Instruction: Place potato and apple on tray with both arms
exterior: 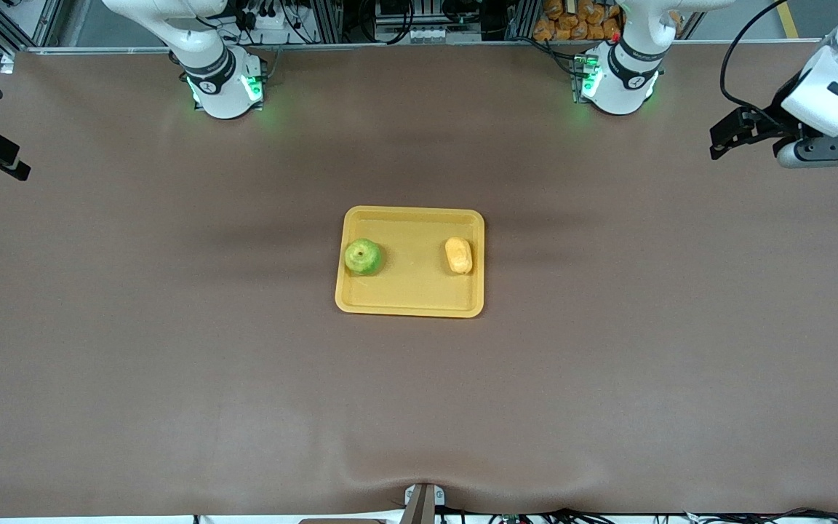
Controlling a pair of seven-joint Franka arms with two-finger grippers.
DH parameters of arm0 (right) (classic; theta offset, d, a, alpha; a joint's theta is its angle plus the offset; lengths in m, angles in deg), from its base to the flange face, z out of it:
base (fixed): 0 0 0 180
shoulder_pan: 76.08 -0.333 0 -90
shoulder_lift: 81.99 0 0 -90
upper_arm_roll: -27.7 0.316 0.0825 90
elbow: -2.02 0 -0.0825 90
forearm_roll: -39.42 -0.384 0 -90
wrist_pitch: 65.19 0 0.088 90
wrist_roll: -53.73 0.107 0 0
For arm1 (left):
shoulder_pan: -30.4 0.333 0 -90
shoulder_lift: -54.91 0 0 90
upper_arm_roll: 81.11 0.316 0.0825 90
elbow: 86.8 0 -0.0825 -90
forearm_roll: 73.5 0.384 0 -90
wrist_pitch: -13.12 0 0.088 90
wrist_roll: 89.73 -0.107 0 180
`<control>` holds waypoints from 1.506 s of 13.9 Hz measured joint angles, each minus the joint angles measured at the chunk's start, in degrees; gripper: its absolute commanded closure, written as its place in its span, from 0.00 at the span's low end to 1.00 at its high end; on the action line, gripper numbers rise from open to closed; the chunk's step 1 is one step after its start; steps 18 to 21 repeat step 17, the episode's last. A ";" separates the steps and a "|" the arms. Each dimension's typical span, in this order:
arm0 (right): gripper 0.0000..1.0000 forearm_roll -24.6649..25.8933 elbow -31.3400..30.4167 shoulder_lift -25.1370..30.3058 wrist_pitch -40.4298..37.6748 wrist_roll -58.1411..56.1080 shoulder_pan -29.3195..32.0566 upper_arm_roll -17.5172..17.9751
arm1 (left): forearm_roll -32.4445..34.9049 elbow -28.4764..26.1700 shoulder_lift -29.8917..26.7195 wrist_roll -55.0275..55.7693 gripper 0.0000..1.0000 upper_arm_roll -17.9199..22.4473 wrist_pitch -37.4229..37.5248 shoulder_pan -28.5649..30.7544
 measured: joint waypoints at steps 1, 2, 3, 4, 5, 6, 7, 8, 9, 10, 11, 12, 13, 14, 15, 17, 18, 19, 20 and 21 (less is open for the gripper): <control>0.00 0.00 0.00 0.00 -0.30 0.00 -0.01 0.10 | 0.00 0.09 -0.30 0.00 0.00 0.01 -0.11 0.00; 0.00 0.00 0.00 0.00 -0.46 0.00 -0.01 0.17 | 0.00 0.53 -0.34 0.00 0.00 0.03 -0.14 0.00; 0.00 0.00 0.00 0.00 -0.55 0.00 -0.01 0.19 | 0.00 1.24 -0.23 0.00 0.00 0.09 0.10 0.01; 0.00 0.00 0.00 0.00 -0.59 -0.01 -0.01 0.20 | 0.00 2.38 0.04 0.00 0.00 0.18 0.77 0.04; 0.00 0.00 0.00 0.00 -0.60 -0.01 -0.01 0.20 | 0.00 3.85 0.40 0.00 0.00 0.28 1.80 0.11; 0.00 0.00 0.00 0.00 -0.60 -0.01 -0.01 0.20 | 0.00 5.20 0.67 0.00 0.00 0.36 2.71 0.22; 0.00 0.00 0.00 0.00 -0.61 -0.01 -0.01 0.21 | 0.00 6.15 0.79 0.00 0.00 0.40 3.24 0.31; 0.00 0.00 0.00 0.00 -0.61 -0.01 -0.01 0.21 | 0.00 6.74 0.81 0.00 0.00 0.42 3.54 0.34; 0.00 0.00 0.00 0.00 -0.61 -0.01 -0.01 0.21 | 0.00 7.15 0.81 0.00 0.00 0.46 3.78 0.36; 0.00 0.00 0.00 0.00 -0.62 -0.01 -0.01 0.21 | 0.00 7.38 0.82 0.00 0.00 0.54 3.96 0.37; 0.00 0.00 0.00 0.00 -0.62 -0.01 -0.01 0.21 | 0.00 7.53 0.84 0.00 0.00 0.62 4.13 0.39; 0.00 0.00 0.00 0.00 -0.62 -0.01 -0.01 0.21 | 0.00 7.68 0.89 0.00 0.00 0.67 4.36 0.40; 0.00 0.00 0.00 0.00 -0.62 -0.01 -0.01 0.21 | 0.00 7.86 0.94 -0.02 0.00 0.67 4.48 0.40; 0.00 0.00 0.00 0.00 -0.62 -0.01 -0.01 0.21 | 0.00 7.98 0.97 -0.30 0.00 0.67 4.58 0.39; 0.00 0.00 0.00 0.00 -0.62 -0.01 -0.01 0.21 | 0.00 8.09 0.99 -1.21 0.00 0.67 4.66 0.40; 0.00 0.00 0.00 0.00 -0.62 -0.01 -0.01 0.21 | 0.00 8.32 1.02 -2.44 0.00 0.70 4.75 0.42; 0.00 0.00 0.00 0.00 -0.62 -0.01 -0.01 0.21 | 0.00 8.32 1.02 -2.44 0.00 0.70 4.75 0.42; 0.00 0.00 0.00 0.00 -0.62 -0.01 -0.01 0.21 | 0.00 8.32 1.02 -2.44 0.00 0.70 4.75 0.42; 0.00 0.00 0.00 0.00 -0.62 -0.01 -0.01 0.21 | 0.00 8.32 1.02 -2.44 0.00 0.70 4.75 0.42; 0.00 0.00 0.00 0.00 -0.62 -0.01 -0.01 0.21 | 0.00 8.32 1.02 -2.44 0.00 0.70 4.75 0.42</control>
